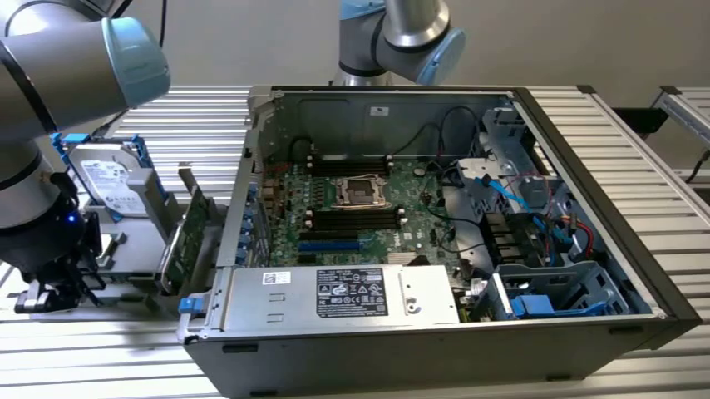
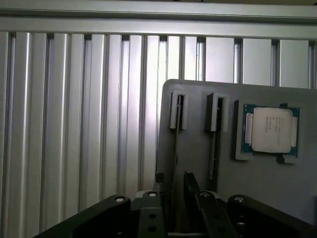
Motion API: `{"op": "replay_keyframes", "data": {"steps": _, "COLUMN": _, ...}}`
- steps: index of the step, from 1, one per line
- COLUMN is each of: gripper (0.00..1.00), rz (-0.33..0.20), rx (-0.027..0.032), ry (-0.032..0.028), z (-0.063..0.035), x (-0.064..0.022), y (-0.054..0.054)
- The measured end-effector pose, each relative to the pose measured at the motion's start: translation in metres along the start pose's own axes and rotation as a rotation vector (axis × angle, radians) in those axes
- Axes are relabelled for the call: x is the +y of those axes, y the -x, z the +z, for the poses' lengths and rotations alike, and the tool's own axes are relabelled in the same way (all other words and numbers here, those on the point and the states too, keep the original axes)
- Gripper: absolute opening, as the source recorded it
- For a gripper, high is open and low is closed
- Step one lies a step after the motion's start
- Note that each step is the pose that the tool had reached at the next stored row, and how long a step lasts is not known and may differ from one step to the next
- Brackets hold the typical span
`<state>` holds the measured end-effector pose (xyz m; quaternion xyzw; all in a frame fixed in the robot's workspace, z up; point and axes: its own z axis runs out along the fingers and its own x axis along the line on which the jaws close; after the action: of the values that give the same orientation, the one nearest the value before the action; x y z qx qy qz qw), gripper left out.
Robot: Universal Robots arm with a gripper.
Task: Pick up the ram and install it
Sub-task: 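Pick up the ram and move it above insertion slot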
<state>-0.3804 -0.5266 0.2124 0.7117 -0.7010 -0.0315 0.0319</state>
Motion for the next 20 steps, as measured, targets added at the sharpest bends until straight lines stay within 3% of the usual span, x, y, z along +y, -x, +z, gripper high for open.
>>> {"op": "replay_keyframes", "data": {"steps": 7, "gripper": 0.3, "rz": 0.0, "rx": 0.0, "ry": -0.0013, "z": 0.0124, "x": -0.0013, "y": 0.0}}
{"op": "replay_keyframes", "data": {"steps": 20, "gripper": 0.3, "rz": 0.0, "rx": 0.0001, "ry": -0.0032, "z": 0.0159, "x": 0.0009, "y": 0.002}}
